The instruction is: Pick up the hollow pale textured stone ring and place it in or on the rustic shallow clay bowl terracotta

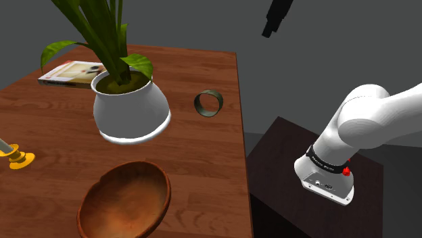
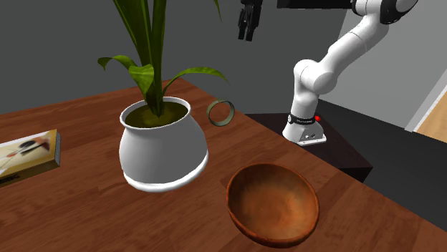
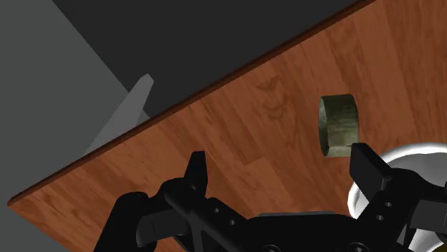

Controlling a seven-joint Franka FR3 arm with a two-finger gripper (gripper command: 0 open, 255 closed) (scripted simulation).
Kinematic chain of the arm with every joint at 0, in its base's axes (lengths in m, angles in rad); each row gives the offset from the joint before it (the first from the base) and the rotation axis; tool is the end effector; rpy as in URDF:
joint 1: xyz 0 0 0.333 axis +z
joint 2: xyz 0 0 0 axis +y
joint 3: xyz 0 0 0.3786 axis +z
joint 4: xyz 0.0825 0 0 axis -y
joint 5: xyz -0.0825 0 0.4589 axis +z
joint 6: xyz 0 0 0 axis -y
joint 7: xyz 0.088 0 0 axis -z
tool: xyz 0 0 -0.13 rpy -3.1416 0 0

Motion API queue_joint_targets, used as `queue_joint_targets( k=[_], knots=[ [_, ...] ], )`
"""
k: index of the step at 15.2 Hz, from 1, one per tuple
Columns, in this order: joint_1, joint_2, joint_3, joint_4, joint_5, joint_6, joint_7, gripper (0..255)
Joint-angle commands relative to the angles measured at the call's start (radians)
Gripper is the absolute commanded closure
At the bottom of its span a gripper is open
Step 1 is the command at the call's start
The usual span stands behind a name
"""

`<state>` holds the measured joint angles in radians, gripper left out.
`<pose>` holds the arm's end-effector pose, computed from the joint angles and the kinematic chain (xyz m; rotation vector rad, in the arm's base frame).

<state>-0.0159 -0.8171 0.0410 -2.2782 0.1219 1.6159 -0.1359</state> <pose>0.3342 0.0295 0.6698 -3.0405 -0.2350 -0.2438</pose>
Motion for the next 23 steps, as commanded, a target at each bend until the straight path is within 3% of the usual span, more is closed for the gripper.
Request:
queue_joint_targets(
  k=[1, 9, 17, 23],
  knots=[
    [0.000, 0.000, 0.000, 0.000, 0.000, 0.000, 0.000, 0],
    [0.028, 0.170, 0.121, -0.051, 0.071, 0.154, 0.112, 0],
    [0.052, 0.401, 0.235, -0.033, 0.115, 0.307, 0.223, 0],
    [0.057, 0.430, 0.252, -0.083, 0.122, 0.383, 0.228, 0]
  ],
)
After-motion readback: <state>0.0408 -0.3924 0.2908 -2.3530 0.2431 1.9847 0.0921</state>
